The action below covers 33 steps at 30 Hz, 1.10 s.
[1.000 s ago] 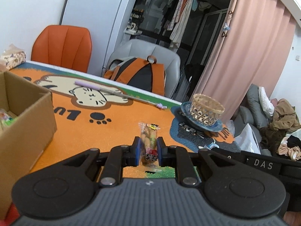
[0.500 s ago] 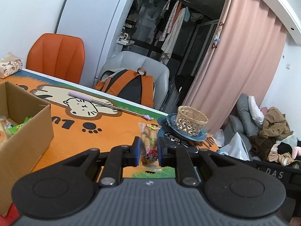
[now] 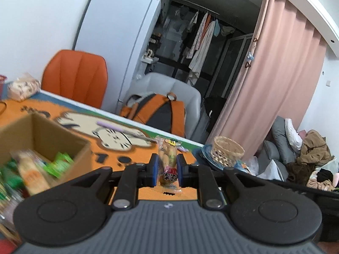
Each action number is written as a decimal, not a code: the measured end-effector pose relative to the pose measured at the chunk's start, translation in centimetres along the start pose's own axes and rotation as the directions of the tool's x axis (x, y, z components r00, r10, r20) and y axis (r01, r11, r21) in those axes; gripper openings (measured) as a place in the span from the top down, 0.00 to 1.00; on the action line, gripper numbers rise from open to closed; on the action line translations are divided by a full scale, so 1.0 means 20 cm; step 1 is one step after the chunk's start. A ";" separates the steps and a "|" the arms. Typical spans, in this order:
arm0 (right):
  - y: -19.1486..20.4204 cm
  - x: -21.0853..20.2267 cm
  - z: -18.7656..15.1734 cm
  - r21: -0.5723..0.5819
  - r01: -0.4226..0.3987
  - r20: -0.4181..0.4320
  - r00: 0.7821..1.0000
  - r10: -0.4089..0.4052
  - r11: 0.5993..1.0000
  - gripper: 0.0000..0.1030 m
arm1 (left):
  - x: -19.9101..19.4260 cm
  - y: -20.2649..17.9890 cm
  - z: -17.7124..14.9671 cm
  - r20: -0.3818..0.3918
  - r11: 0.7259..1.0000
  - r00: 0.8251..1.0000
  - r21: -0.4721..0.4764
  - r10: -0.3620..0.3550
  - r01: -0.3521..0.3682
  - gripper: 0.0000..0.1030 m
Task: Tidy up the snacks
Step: 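Carry candy stick and blue candy over the box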
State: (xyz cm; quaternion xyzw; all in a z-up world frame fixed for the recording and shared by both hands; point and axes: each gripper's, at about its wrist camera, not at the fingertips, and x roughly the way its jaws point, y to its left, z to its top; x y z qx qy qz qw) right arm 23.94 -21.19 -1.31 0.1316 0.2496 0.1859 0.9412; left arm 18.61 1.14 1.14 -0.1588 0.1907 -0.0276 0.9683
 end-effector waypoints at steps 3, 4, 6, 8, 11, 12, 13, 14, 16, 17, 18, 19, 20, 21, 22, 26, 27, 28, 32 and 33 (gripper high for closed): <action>0.10 0.06 0.01 -0.008 -0.049 -0.004 0.999 0.049 0.999 0.68 | -0.05 0.07 0.06 0.016 1.000 1.000 0.010 0.024 -0.024 0.84; 0.13 0.08 0.01 -0.010 -0.062 -0.004 0.998 0.062 0.998 0.68 | -0.06 0.10 0.07 0.019 0.999 0.999 0.010 0.034 -0.035 0.84; 0.20 0.12 0.00 -0.016 -0.086 -0.013 0.996 0.086 0.996 0.68 | -0.07 0.16 0.09 0.022 0.999 0.999 0.002 0.050 -0.050 0.84; 0.25 0.15 0.00 -0.025 -0.101 -0.021 0.995 0.101 0.995 0.68 | -0.08 0.22 0.11 0.026 0.998 0.998 -0.005 0.064 -0.064 0.84; 0.33 0.19 0.01 -0.035 -0.126 -0.028 0.992 0.125 0.991 0.68 | -0.10 0.31 0.14 0.032 0.996 0.995 -0.024 0.091 -0.091 0.84; 0.35 0.21 0.01 -0.035 -0.133 -0.030 0.991 0.132 0.991 0.68 | -0.11 0.34 0.15 0.035 0.995 0.994 -0.028 0.101 -0.100 0.84; 0.37 0.22 0.02 -0.037 -0.140 -0.032 0.990 0.139 0.989 0.68 | -0.12 0.37 0.16 0.038 0.993 0.993 -0.039 0.114 -0.112 0.84; 0.39 0.23 0.02 -0.041 -0.149 -0.035 0.988 0.148 0.988 0.68 | -0.13 0.40 0.16 0.039 0.991 0.991 -0.046 0.126 -0.125 0.84; 0.44 0.25 0.03 -0.055 -0.166 -0.039 0.986 0.164 0.985 0.68 | -0.15 0.46 0.17 0.040 0.987 0.988 -0.055 0.151 -0.149 0.84; 0.46 0.26 0.03 -0.062 -0.175 -0.039 0.984 0.172 0.983 0.68 | -0.15 0.49 0.17 0.040 0.985 0.986 -0.059 0.162 -0.159 0.84; 0.49 0.27 0.03 -0.067 -0.183 -0.041 0.983 0.180 0.981 0.68 | -0.16 0.52 0.18 0.039 0.983 0.984 -0.064 0.173 -0.170 0.84; 0.51 0.28 0.03 -0.070 -0.191 -0.045 0.981 0.188 0.979 0.68 | -0.16 0.54 0.18 0.038 0.981 0.982 -0.069 0.182 -0.180 0.84; 0.53 0.30 0.03 -0.073 -0.199 -0.049 0.979 0.196 0.977 0.68 | -0.17 0.57 0.18 0.038 0.979 0.981 -0.075 0.191 -0.188 0.84; 0.55 0.31 0.03 -0.080 -0.208 -0.053 0.978 0.204 0.975 0.68 | -0.17 0.59 0.18 0.036 0.977 0.979 -0.080 0.199 -0.196 0.84; 0.57 0.32 0.03 -0.087 -0.214 -0.057 0.976 0.209 0.973 0.68 | -0.16 0.61 0.19 0.034 0.975 0.978 -0.087 0.206 -0.203 0.84; 0.66 0.37 0.04 -0.115 -0.232 -0.073 0.972 0.225 0.966 0.67 | -0.16 0.68 0.20 0.029 0.969 0.974 -0.108 0.227 -0.222 0.84; 0.68 0.38 0.04 -0.122 -0.238 -0.077 0.970 0.230 0.963 0.68 | -0.16 0.70 0.20 0.028 0.967 0.973 -0.113 0.231 -0.227 0.84; 0.70 0.39 0.04 -0.125 -0.243 -0.079 0.969 0.235 0.962 0.68 | -0.16 0.71 0.20 0.027 0.966 0.972 -0.116 0.235 -0.230 0.84; 0.76 0.45 0.04 -0.134 -0.253 -0.097 0.966 0.242 0.958 0.67 | -0.13 0.76 0.20 0.020 0.963 0.970 -0.127 0.244 -0.240 0.84; 0.77 0.46 0.04 -0.136 -0.256 -0.100 0.965 0.244 0.957 0.67 | -0.12 0.77 0.20 0.019 0.961 0.969 -0.129 0.247 -0.243 0.84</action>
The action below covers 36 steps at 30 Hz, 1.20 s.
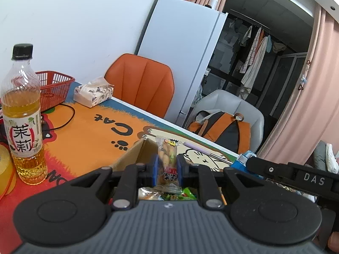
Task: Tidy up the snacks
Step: 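Carry candy stick and blue candy over the box, then open both tools to drop the candies into the box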
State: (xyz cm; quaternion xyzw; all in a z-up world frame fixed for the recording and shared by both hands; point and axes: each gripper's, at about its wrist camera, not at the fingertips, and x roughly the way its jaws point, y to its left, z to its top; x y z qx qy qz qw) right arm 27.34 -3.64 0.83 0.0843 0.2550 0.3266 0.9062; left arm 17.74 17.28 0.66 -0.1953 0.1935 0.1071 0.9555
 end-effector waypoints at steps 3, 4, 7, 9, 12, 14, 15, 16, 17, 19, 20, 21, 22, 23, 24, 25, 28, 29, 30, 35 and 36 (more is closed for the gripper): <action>0.03 0.04 0.00 -0.006 -0.006 -0.007 1.000 0.006 1.000 0.67 | 0.04 0.03 0.01 0.003 1.000 1.000 -0.011 0.005 -0.005 0.84; 0.04 0.05 0.00 -0.008 -0.009 -0.011 1.000 0.009 1.000 0.67 | 0.04 0.04 0.02 0.012 1.000 1.000 -0.010 -0.006 0.006 0.84; 0.07 0.11 0.00 -0.005 -0.024 -0.031 0.999 0.024 1.000 0.67 | 0.06 0.05 0.03 0.035 1.000 0.999 -0.017 0.013 -0.012 0.79; 0.10 0.14 -0.01 -0.016 -0.024 -0.036 0.999 0.023 1.000 0.67 | 0.06 0.07 0.04 0.031 0.999 0.999 -0.025 0.024 -0.023 0.71; 0.11 0.19 -0.02 -0.018 -0.030 -0.050 0.998 0.029 0.999 0.67 | 0.04 0.13 0.03 0.032 0.998 0.999 -0.051 0.028 -0.026 0.66; 0.12 0.22 -0.02 -0.015 -0.035 -0.059 0.998 0.034 0.999 0.67 | 0.02 0.15 0.03 0.039 0.998 0.998 -0.051 0.040 -0.038 0.66; 0.13 0.24 -0.02 -0.005 -0.042 -0.065 0.997 0.042 0.999 0.67 | 0.01 0.15 0.02 0.039 0.998 0.998 -0.049 0.043 -0.041 0.66; 0.13 0.26 -0.02 0.003 -0.047 -0.068 0.997 0.047 0.999 0.67 | 0.00 0.16 0.02 0.037 0.998 0.998 -0.050 0.043 -0.041 0.66; 0.15 0.27 -0.03 0.003 -0.049 -0.067 0.997 0.049 0.999 0.67 | -0.01 0.17 0.02 0.035 0.998 0.998 -0.054 0.044 -0.042 0.66; 0.17 0.29 -0.02 0.003 -0.067 -0.052 0.996 0.067 0.998 0.65 | -0.03 0.18 0.02 0.035 0.997 0.998 -0.056 0.051 -0.049 0.66; 0.17 0.29 -0.03 0.005 -0.089 -0.033 0.995 0.089 0.996 0.60 | -0.04 0.18 0.02 0.035 0.997 0.998 -0.053 0.057 -0.055 0.66; 0.17 0.30 -0.03 0.005 -0.092 -0.032 0.995 0.092 0.996 0.44 | -0.05 0.18 0.02 0.033 0.997 0.998 -0.054 0.063 -0.061 0.65; 0.16 0.31 -0.03 0.007 -0.066 -0.039 0.997 0.066 0.998 0.39 | -0.06 0.18 0.01 0.029 0.996 0.997 -0.056 0.065 -0.063 0.65; 0.16 0.30 -0.03 0.014 -0.043 -0.040 0.998 0.043 0.999 0.39 | -0.07 0.18 0.01 0.026 0.996 0.998 -0.055 0.065 -0.063 0.65; 0.15 0.29 -0.04 0.024 -0.039 -0.038 0.998 0.040 0.999 0.39 | -0.08 0.18 0.00 0.025 0.997 0.997 -0.052 0.067 -0.065 0.65; 0.14 0.28 -0.04 0.030 -0.042 -0.038 0.998 0.044 0.999 0.39 | -0.08 0.18 0.00 0.023 0.996 0.997 -0.050 0.070 -0.069 0.63; 0.12 0.22 -0.05 0.023 -0.018 -0.034 0.999 0.019 1.000 0.39 | -0.10 0.16 -0.02 0.009 0.995 0.996 -0.047 0.083 -0.083 0.53; 0.11 0.20 -0.05 0.020 -0.015 -0.033 0.999 0.015 1.000 0.39 | -0.11 0.15 -0.03 0.004 0.995 0.996 -0.045 0.085 -0.084 0.52; 0.10 0.18 -0.05 0.021 -0.011 -0.034 0.999 0.011 1.000 0.39 | -0.11 0.14 -0.04 0.000 0.996 0.997 -0.042 0.083 -0.083 0.52; 0.05 0.09 -0.08 0.037 0.004 -0.048 0.999 -0.002 0.999 0.39 | -0.14 0.10 -0.06 -0.027 0.996 0.996 -0.034 0.080 -0.081 0.51; 0.03 0.07 -0.09 0.048 0.004 -0.050 0.999 -0.001 0.999 0.39 | -0.16 0.09 -0.07 -0.029 0.996 0.996 -0.030 0.081 -0.082 0.50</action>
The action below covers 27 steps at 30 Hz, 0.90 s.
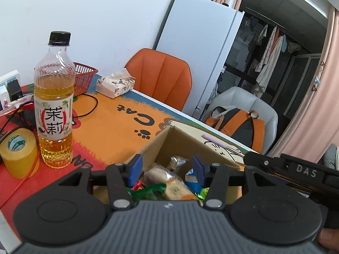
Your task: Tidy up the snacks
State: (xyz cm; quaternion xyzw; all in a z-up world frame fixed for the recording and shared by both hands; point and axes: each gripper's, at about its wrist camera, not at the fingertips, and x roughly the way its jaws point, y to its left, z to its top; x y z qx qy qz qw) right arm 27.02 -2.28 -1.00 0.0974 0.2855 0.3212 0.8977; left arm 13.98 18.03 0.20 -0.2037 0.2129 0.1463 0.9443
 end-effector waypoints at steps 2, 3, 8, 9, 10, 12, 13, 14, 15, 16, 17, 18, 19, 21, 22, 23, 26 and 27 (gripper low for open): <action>-0.02 -0.03 -0.01 0.016 -0.006 -0.004 1.000 0.006 1.000 0.39 | -0.02 -0.02 -0.01 0.000 1.000 1.000 0.010 0.003 -0.003 0.36; -0.03 -0.05 -0.02 0.019 -0.005 -0.005 1.000 0.005 1.000 0.39 | -0.04 -0.03 -0.01 0.006 1.000 1.000 0.014 0.006 -0.006 0.34; -0.07 -0.16 -0.04 0.020 0.016 0.003 1.000 -0.016 1.000 0.38 | -0.11 -0.08 -0.04 0.018 1.000 1.000 0.020 -0.005 0.005 0.25; -0.08 -0.18 -0.04 0.015 0.024 0.004 1.000 -0.024 1.000 0.37 | -0.13 -0.08 -0.05 0.019 1.000 1.000 0.014 -0.006 0.006 0.24; -0.09 -0.20 -0.04 0.008 0.036 0.006 0.999 -0.036 0.999 0.36 | -0.14 -0.09 -0.06 0.017 1.000 1.000 0.008 -0.003 0.003 0.23; -0.12 -0.26 -0.04 0.011 0.049 0.015 0.999 -0.049 0.999 0.28 | -0.16 -0.11 -0.08 0.007 1.000 1.000 0.004 -0.013 0.013 0.21; -0.13 -0.29 -0.04 0.013 0.055 0.024 0.998 -0.056 0.998 0.25 | -0.17 -0.12 -0.09 0.005 1.000 1.000 0.008 -0.017 0.017 0.19; -0.14 -0.32 -0.05 0.010 0.062 0.031 0.998 -0.062 0.998 0.22 | -0.18 -0.13 -0.10 0.006 1.000 1.000 0.013 -0.018 0.018 0.17; -0.15 -0.36 -0.05 0.004 0.071 0.038 0.997 -0.071 0.997 0.19 | -0.20 -0.14 -0.11 0.008 1.000 1.000 0.016 -0.021 0.021 0.16; -0.17 -0.39 -0.05 0.000 0.081 0.045 0.996 -0.081 0.997 0.17 | -0.21 -0.15 -0.12 0.009 1.000 1.000 0.013 -0.026 0.026 0.13; -0.18 -0.42 -0.05 0.000 0.090 0.052 0.995 -0.090 0.996 0.12 | -0.22 -0.16 -0.13 0.004 0.999 0.999 0.003 -0.033 0.033 0.12; -0.21 -0.46 -0.05 0.005 0.105 0.061 0.993 -0.105 0.994 0.07 | -0.23 -0.17 -0.14 -0.001 0.999 0.999 -0.007 -0.043 0.043 0.12; -0.23 -0.50 -0.05 0.010 0.119 0.068 0.990 -0.120 0.993 0.05 | -0.24 -0.18 -0.15 -0.003 0.998 0.998 -0.009 -0.058 0.058 0.11; -0.27 -0.56 -0.05 0.026 0.148 0.079 0.986 -0.149 0.989 0.00 | -0.26 -0.22 -0.16 -0.006 0.998 0.998 0.006 -0.062 0.062 0.09; -0.28 -0.60 -0.04 0.038 0.157 0.086 0.983 -0.160 0.987 0.00 | -0.27 -0.24 -0.17 -0.008 0.998 0.998 0.017 -0.060 0.061 0.08; -0.30 -0.63 -0.04 0.050 0.165 0.093 0.981 -0.169 0.985 0.00 | -0.28 -0.25 -0.17 -0.008 0.998 0.998 0.026 -0.063 0.064 0.08; -0.34 -0.73 -0.05 0.063 0.184 0.101 0.977 -0.190 0.981 0.00 | -0.34 -0.29 -0.17 -0.006 0.997 0.998 0.044 -0.066 0.066 0.07; -0.34 -0.76 -0.06 0.069 0.195 0.103 0.974 -0.201 0.978 0.00 | -0.36 -0.29 -0.18 -0.001 0.997 0.998 0.046 -0.064 0.064 0.06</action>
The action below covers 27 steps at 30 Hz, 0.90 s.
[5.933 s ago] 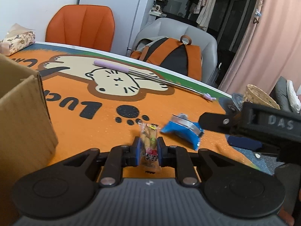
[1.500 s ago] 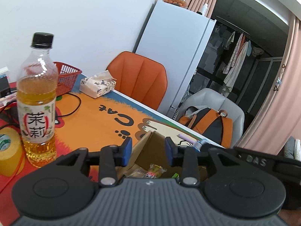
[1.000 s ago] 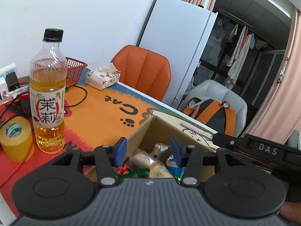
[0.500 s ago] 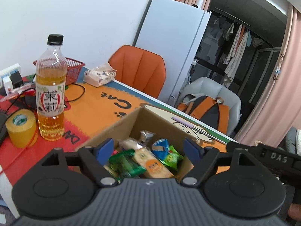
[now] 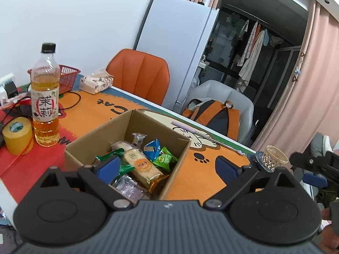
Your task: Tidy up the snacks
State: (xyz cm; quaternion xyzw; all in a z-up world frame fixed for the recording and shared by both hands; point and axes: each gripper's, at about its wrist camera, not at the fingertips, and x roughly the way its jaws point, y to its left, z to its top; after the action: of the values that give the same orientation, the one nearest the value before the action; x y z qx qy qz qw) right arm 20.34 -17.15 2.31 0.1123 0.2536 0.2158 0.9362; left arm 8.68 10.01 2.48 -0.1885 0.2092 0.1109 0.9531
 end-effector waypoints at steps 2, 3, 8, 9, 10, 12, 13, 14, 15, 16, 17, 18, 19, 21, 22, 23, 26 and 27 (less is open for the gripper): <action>-0.02 -0.04 -0.01 0.007 0.009 0.003 1.000 -0.009 1.000 0.00 | -0.04 -0.01 0.00 0.007 1.000 1.000 0.005 -0.007 0.007 0.04; -0.02 -0.07 -0.03 0.006 0.014 0.002 1.000 -0.014 1.000 0.00 | -0.06 -0.01 0.00 0.007 1.000 1.000 0.010 -0.012 0.012 0.04; -0.01 -0.20 -0.05 -0.023 0.032 0.028 0.999 -0.032 0.999 0.00 | -0.16 -0.04 -0.03 0.008 0.999 1.000 0.048 -0.017 0.017 0.03; -0.01 -0.23 -0.06 -0.026 0.030 0.031 0.999 -0.029 0.999 0.00 | -0.18 -0.05 -0.04 0.008 0.998 1.000 0.060 -0.009 0.009 0.02; -0.01 -0.26 -0.06 -0.030 0.029 0.032 0.999 -0.028 0.999 0.00 | -0.20 -0.06 -0.05 0.003 0.997 1.000 0.073 0.002 -0.002 0.01; 0.00 -0.31 -0.07 -0.052 0.035 0.034 0.999 -0.033 0.998 0.00 | -0.23 -0.08 -0.07 -0.002 0.996 1.000 0.092 0.002 -0.002 0.01; 0.01 -0.34 -0.08 -0.067 0.036 0.037 0.999 -0.034 0.997 0.00 | -0.25 -0.08 -0.08 0.000 0.996 1.000 0.093 0.004 -0.004 0.01; 0.01 -0.36 -0.09 -0.080 0.038 0.039 0.999 -0.035 0.996 0.00 | -0.26 -0.09 -0.09 0.001 0.996 1.000 0.094 0.005 -0.005 0.00; 0.02 -0.38 -0.10 -0.095 0.045 0.040 0.998 -0.041 0.994 0.00 | -0.27 -0.09 -0.10 -0.003 0.995 1.000 0.099 0.000 0.001 0.00; 0.02 -0.41 -0.11 -0.110 0.060 0.039 0.998 -0.056 0.992 0.00 | -0.27 -0.10 -0.11 -0.013 0.994 1.000 0.112 -0.008 0.009 0.00; 0.02 -0.43 -0.11 -0.125 0.076 0.040 0.997 -0.072 0.989 0.00 | -0.28 -0.11 -0.12 -0.023 0.992 1.000 0.127 -0.011 0.014 0.00; 0.02 -0.45 -0.12 -0.135 0.086 0.045 0.996 -0.081 0.987 0.00 | -0.29 -0.11 -0.13 -0.028 0.991 1.000 0.133 -0.007 0.011 0.00; 0.01 -0.47 -0.12 -0.137 0.091 0.052 0.995 -0.084 0.986 0.00 | -0.30 -0.11 -0.14 -0.028 0.991 1.000 0.136 -0.002 0.006 0.00; -0.02 -0.50 -0.14 -0.130 0.084 0.052 0.996 -0.078 0.988 0.00 | -0.32 -0.12 -0.15 -0.033 0.989 0.999 0.148 -0.003 0.008 0.00; -0.03 -0.51 -0.15 -0.120 0.077 0.047 0.996 -0.072 0.990 0.00 | -0.33 -0.12 -0.15 -0.036 0.988 0.999 0.156 0.000 0.006 0.00; -0.05 -0.51 -0.17 -0.111 0.070 0.041 0.997 -0.066 0.991 0.00 | -0.35 -0.13 -0.16 -0.035 0.986 0.999 0.166 0.005 0.001 0.00; -0.08 -0.52 -0.21 -0.102 0.050 0.015 0.999 -0.049 0.994 0.00 | -0.37 -0.15 -0.19 -0.046 0.981 0.999 0.196 0.006 0.003 0.00; -0.09 -0.53 -0.23 -0.101 0.051 0.011 0.999 -0.050 0.994 0.00 | -0.38 -0.16 -0.21 -0.053 0.979 0.999 0.204 0.006 0.005 0.00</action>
State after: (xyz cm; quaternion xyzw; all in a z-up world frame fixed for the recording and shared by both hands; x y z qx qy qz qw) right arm 10.28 -23.17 2.45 0.0591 0.2409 0.2040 0.9470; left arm 1.37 4.52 3.34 -0.0925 0.2449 0.0838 0.9615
